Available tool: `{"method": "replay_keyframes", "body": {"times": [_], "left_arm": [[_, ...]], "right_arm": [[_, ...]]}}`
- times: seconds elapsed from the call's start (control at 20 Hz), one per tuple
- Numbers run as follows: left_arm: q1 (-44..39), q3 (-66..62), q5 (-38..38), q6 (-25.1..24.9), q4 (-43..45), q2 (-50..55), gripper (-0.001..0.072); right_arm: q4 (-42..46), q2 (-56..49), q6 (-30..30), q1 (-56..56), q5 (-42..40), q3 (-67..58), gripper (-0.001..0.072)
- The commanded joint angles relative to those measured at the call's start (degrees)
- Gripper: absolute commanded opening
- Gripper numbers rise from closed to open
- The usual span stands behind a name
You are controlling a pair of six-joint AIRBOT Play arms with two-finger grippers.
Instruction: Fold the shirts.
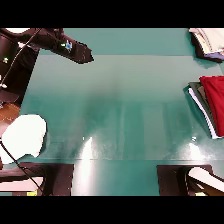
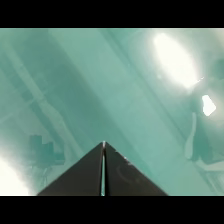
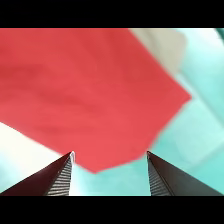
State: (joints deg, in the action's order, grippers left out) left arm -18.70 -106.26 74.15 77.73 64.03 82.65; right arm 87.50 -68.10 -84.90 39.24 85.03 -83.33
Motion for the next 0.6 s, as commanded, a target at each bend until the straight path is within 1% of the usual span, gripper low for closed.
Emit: {"method": "replay_keyframes", "body": {"times": [0.0,0.1,0.2,0.25,0.3,0.35,0.4,0.55], "left_arm": [[0.0,0.0,-0.2,-0.1,0.0,0.0,0.0025],[0.0,0.0,1.4,-0.1,-0.2,0.0,0.0025],[0.0,0.0,1.5,-0.1,-0.2,0.0,0.0025],[0.0,0.0,1.3,-0.1,-0.2,0.0,0.0025],[0.0,0.0,1.3,-0.1,-0.2,0.0,0.0025],[0.0,0.0,1.3,-0.1,-0.2,0.0,0.0025],[0.0,0.0,1.3,-0.1,-0.2,0.0,0.0025],[0.0,0.0,1.3,-0.1,-0.2,0.0,0.0025]], "right_arm": [[-8.3,1.6,-0.7,-4.0,-0.3,1.2,0.053],[-11.7,1.9,-0.7,-8.5,-1.0,1.1,0.053],[-11.9,1.9,-0.7,-13.8,-1.1,1.1,0.0515],[-11.9,1.9,-0.6,-16.2,-1.2,1.1,0.0435],[-11.9,1.9,-0.6,-18.7,-1.4,1.1,0.0306],[-11.9,1.9,-0.5,-21.0,-1.6,1.1,0.0142],[-11.9,1.9,-0.5,-22.9,-1.8,1.1,0.0014],[-11.9,1.9,0.0,-27.1,-2.9,1.1,0.0016]]}}
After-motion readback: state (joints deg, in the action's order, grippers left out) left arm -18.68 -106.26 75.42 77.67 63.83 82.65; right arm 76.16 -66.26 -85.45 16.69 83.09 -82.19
